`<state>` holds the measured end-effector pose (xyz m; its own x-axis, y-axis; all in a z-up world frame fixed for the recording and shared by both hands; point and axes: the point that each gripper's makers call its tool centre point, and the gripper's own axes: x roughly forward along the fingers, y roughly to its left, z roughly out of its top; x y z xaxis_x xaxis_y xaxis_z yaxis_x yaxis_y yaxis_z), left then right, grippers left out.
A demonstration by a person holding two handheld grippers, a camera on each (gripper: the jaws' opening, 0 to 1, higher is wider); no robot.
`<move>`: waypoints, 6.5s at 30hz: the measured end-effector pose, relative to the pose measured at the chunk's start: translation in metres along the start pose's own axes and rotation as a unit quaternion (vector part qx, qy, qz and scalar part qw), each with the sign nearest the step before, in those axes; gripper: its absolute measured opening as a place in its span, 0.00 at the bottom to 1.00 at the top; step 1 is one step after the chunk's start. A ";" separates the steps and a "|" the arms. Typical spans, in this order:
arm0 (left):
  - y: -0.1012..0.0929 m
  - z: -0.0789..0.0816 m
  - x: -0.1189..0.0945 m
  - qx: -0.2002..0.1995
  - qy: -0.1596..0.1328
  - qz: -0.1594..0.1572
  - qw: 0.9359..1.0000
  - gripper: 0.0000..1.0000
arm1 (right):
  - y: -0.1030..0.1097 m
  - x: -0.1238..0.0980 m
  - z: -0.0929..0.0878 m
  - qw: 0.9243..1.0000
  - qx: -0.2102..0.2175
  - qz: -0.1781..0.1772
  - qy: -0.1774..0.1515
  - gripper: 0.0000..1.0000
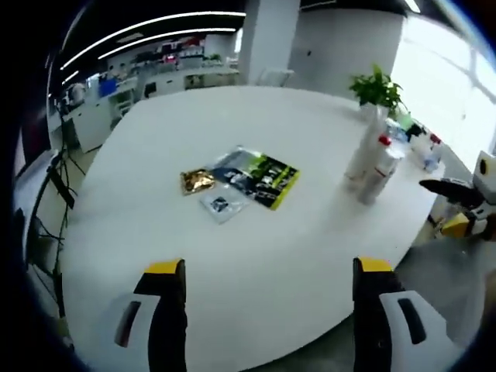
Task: Arrange the skincare products in the storage area until every visible bottle or jar stands upright without overlapping.
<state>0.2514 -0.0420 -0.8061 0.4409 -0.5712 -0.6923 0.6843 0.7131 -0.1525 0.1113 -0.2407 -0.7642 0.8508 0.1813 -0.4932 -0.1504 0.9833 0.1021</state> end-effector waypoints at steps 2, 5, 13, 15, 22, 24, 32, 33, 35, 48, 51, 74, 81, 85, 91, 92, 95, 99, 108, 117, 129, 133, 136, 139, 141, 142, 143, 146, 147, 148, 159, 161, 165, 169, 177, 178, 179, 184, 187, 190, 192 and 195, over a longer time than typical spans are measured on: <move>0.004 0.001 0.010 -0.006 0.004 0.008 1.000 0.85 | 0.000 0.000 -0.001 1.000 0.000 0.000 0.003 0.83; 0.012 0.003 0.022 -0.012 0.011 0.025 1.000 0.84 | -0.001 0.001 -0.001 1.000 0.001 -0.001 0.005 0.83; 0.032 0.005 0.053 -0.034 0.023 0.050 0.998 0.77 | -0.003 0.002 -0.005 1.000 0.008 -0.001 0.015 0.82; 0.034 0.007 0.059 -0.038 0.024 0.053 0.998 0.75 | -0.004 0.002 -0.005 1.000 0.010 -0.004 0.016 0.82; 0.039 0.015 0.082 -0.046 0.027 0.070 0.996 0.70 | -0.009 0.002 -0.008 0.999 0.021 -0.013 0.020 0.82; 0.041 0.018 0.089 -0.044 0.029 0.077 0.996 0.70 | -0.010 0.002 -0.008 0.999 0.022 -0.016 0.021 0.82; 0.046 0.039 0.111 -0.041 0.023 0.093 0.995 0.68 | -0.011 0.003 -0.011 0.999 0.021 -0.022 0.029 0.81; 0.045 0.044 0.115 -0.035 0.020 0.091 0.995 0.68 | -0.012 0.004 -0.011 0.999 0.020 -0.023 0.031 0.81; 0.041 0.054 0.120 -0.029 0.015 0.085 0.996 0.67 | -0.012 0.004 -0.012 0.999 0.021 -0.024 0.032 0.81; 0.007 0.097 0.156 -0.073 0.005 0.068 0.995 0.73 | -0.015 0.004 -0.014 0.998 0.024 -0.035 0.039 0.81; 0.004 0.101 0.163 -0.110 0.007 0.087 0.990 0.77 | -0.016 0.004 -0.014 0.998 0.023 -0.036 0.040 0.81; 0.012 0.086 0.195 -0.120 0.071 0.199 0.970 0.86 | -0.020 0.004 -0.016 0.997 0.036 -0.045 0.044 0.80; 0.016 0.079 0.185 -0.122 0.086 0.217 0.965 0.97 | -0.021 0.004 -0.017 0.997 0.038 -0.046 0.044 0.80; 0.016 0.069 0.184 -0.163 0.093 0.212 0.959 0.97 | -0.021 0.004 -0.017 0.997 0.039 -0.046 0.044 0.79; 0.017 0.076 0.187 -0.136 0.079 0.203 0.967 0.97 | -0.021 0.004 -0.017 0.997 0.040 -0.045 0.045 0.79; 0.017 0.077 0.188 -0.128 0.073 0.198 0.969 0.96 | -0.021 0.004 -0.017 0.997 0.040 -0.046 0.045 0.79; 0.014 0.082 0.188 -0.104 0.050 0.186 0.976 0.90 | -0.021 0.004 -0.017 0.997 0.040 -0.046 0.044 0.79; 0.009 0.087 0.189 -0.072 0.029 0.162 0.984 0.75 | -0.021 0.004 -0.017 0.997 0.040 -0.047 0.044 0.79; -0.004 0.094 0.189 -0.018 0.017 0.125 0.992 0.46 | -0.022 0.003 -0.016 0.997 0.039 -0.047 0.042 0.79; -0.010 0.092 0.189 -0.062 0.016 0.074 0.995 0.17 | -0.023 0.003 -0.015 0.997 0.038 -0.050 0.039 0.78; -0.031 0.080 0.155 -0.084 0.007 0.013 0.996 0.13 | -0.019 0.003 -0.012 0.998 0.030 -0.043 0.030 0.77; -0.038 0.077 0.141 -0.093 -0.002 -0.005 0.996 0.13 | -0.017 0.002 -0.011 0.999 0.028 -0.038 0.025 0.77; -0.046 0.076 0.129 -0.086 -0.008 -0.017 0.996 0.13 | -0.015 0.002 -0.009 0.999 0.028 -0.035 0.022 0.76; -0.050 0.075 0.118 -0.080 -0.014 -0.026 0.996 0.13 | -0.013 0.002 -0.008 0.999 0.027 -0.027 0.018 0.75; -0.054 0.075 0.109 -0.082 -0.019 -0.035 0.996 0.13 | -0.011 0.001 -0.006 0.999 0.024 -0.024 0.013 0.72; -0.056 0.075 0.106 -0.082 -0.023 -0.035 0.996 0.13 | -0.009 0.001 -0.005 1.000 0.020 -0.020 0.011 0.71; -0.057 0.075 0.103 -0.082 -0.025 -0.037 0.996 0.13 | -0.008 0.001 -0.005 1.000 0.017 -0.018 0.011 0.70; -0.061 0.073 0.097 -0.077 -0.030 -0.047 0.995 0.13 | -0.003 0.002 -0.003 1.000 0.005 -0.009 0.008 0.68; -0.064 0.072 0.094 -0.070 -0.031 -0.052 0.996 0.14 | -0.002 0.002 -0.003 1.000 0.006 -0.007 0.008 0.67; -0.067 0.071 0.091 -0.065 -0.032 -0.055 0.996 0.14 | -0.001 0.002 -0.002 1.000 0.005 -0.003 0.008 0.66; -0.092 0.062 0.052 -0.034 -0.051 -0.104 0.993 0.14 | 0.003 0.000 0.002 1.000 -0.001 0.006 0.002 0.58; -0.093 0.060 0.046 -0.034 -0.054 -0.110 0.992 0.15 | 0.003 -0.001 0.002 1.000 -0.015 0.006 0.012 0.55; -0.099 0.060 0.030 -0.025 -0.064 -0.121 0.990 0.15 | 0.008 0.002 0.017 1.000 -0.018 0.017 -0.003 0.59; -0.105 0.062 0.014 -0.014 -0.080 -0.133 0.988 0.15 | 0.022 0.005 0.038 0.999 -0.003 0.043 -0.025 0.53; -0.126 0.066 -0.016 -0.001 -0.105 -0.186 0.977 0.15 | 0.048 0.010 0.075 0.986 0.110 0.092 -0.084 0.40; -0.129 0.066 -0.020 0.001 -0.110 -0.197 0.974 0.15 | 0.048 0.011 0.081 0.981 0.135 0.094 -0.100 0.39; -0.131 0.065 -0.022 0.006 -0.110 -0.202 0.973 0.16 | 0.047 0.012 0.085 0.978 0.154 0.091 -0.109 0.39; -0.141 0.060 -0.034 0.025 -0.110 -0.232 0.966 0.16 | 0.032 0.016 0.094 0.954 0.254 0.063 -0.143 0.41; -0.146 0.061 -0.041 0.025 -0.115 -0.253 0.960 0.16 | 0.033 0.019 0.094 0.942 0.295 0.064 -0.146 0.33; -0.152 0.061 -0.046 0.022 -0.119 -0.273 0.954 0.16 | 0.040 0.021 0.093 0.931 0.330 0.073 -0.139 0.22; -0.154 0.060 -0.048 0.023 -0.117 -0.280 0.952 0.16 | 0.046 0.020 0.096 0.922 0.350 0.083 -0.145 0.15; -0.155 0.056 -0.048 0.029 -0.114 -0.289 0.950 0.19 | 0.047 0.019 0.098 0.913 0.371 0.078 -0.154 0.08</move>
<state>0.1570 -0.1474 -0.7094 0.0923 -0.9383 -0.3332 0.8780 0.2346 -0.4172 0.1696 -0.1926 -0.6839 0.9667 0.1939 -0.1672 0.0023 0.6464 0.7630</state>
